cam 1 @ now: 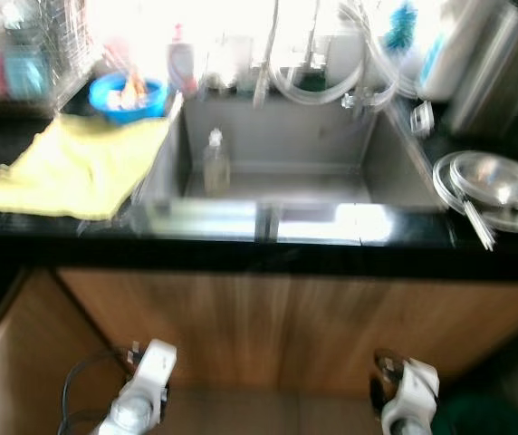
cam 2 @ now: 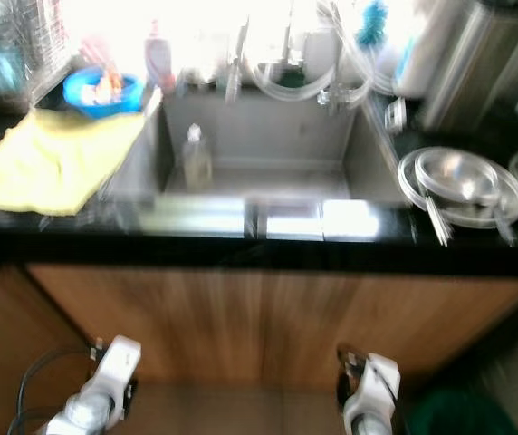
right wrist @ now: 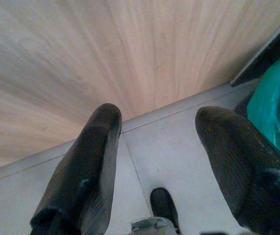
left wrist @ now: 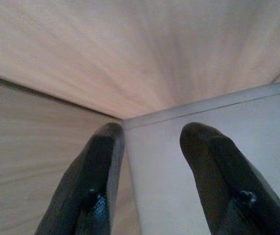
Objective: Kitchen organization
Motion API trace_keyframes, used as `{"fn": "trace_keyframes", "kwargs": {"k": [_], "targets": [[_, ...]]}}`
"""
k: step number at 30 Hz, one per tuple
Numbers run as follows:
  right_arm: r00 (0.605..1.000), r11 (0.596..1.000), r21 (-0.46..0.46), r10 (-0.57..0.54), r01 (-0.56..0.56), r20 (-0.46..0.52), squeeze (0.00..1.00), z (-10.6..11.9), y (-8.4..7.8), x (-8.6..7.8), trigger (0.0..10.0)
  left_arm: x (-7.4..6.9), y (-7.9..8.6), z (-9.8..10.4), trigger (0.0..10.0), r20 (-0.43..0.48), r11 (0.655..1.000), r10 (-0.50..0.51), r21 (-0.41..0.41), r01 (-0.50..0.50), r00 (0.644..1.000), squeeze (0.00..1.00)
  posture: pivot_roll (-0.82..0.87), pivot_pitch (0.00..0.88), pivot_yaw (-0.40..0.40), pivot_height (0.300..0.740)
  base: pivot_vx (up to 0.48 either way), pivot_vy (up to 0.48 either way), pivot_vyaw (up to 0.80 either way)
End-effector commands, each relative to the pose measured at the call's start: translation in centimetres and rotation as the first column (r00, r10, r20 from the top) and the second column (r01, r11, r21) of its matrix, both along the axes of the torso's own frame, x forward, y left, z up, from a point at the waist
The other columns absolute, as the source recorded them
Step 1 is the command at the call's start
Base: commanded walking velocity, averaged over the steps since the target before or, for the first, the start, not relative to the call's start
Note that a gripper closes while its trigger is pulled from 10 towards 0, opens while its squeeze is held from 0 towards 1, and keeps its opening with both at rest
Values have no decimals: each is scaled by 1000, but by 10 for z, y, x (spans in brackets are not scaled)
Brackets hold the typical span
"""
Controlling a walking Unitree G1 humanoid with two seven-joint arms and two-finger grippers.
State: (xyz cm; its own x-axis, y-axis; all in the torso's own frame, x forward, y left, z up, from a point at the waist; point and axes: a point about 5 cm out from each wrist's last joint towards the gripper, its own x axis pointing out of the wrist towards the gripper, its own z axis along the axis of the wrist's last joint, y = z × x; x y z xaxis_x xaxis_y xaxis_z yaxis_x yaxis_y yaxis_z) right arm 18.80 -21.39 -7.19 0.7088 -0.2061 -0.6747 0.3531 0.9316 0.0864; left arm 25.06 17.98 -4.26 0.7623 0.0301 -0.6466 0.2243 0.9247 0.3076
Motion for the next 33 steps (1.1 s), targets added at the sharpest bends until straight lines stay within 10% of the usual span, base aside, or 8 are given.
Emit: {"fn": "trace_keyframes", "kwargs": {"k": [1,8,19,31,32,33], "targets": [[998,998,-20,66,-66,16,0,2,3,4,10000,-10,3,-7,10000,-41,1000,-8,18,9,999,0,-32,0,0,740,0,0,0],[973,978,-130,179,-161,143,0,18,1,19,10000,-12,2,-9,10000,-51,1000,-11,16,12,999,0,-51,0,-3,740,0,0,0],[797,861,-504,347,-63,493,0,108,-7,0,10000,-16,-3,-12,10000,-68,999,-30,15,31,997,0,-92,0,-5,740,0,0,0],[713,850,-517,300,101,634,0,184,-2,5,10000,-20,-6,-15,10000,-83,999,-48,18,50,995,0,-106,0,-4,740,0,0,0],[703,860,-497,286,111,651,59,188,-1,10,10000,-20,-6,-15,10000,-84,999,-49,18,50,995,0,-105,0,-5,740,0,0,0],[691,881,-458,257,120,675,980,193,-1,16,10000,-21,-6,-15,10000,-85,999,-49,19,51,995,0,-102,0,-7,740,0,0,0]]}}
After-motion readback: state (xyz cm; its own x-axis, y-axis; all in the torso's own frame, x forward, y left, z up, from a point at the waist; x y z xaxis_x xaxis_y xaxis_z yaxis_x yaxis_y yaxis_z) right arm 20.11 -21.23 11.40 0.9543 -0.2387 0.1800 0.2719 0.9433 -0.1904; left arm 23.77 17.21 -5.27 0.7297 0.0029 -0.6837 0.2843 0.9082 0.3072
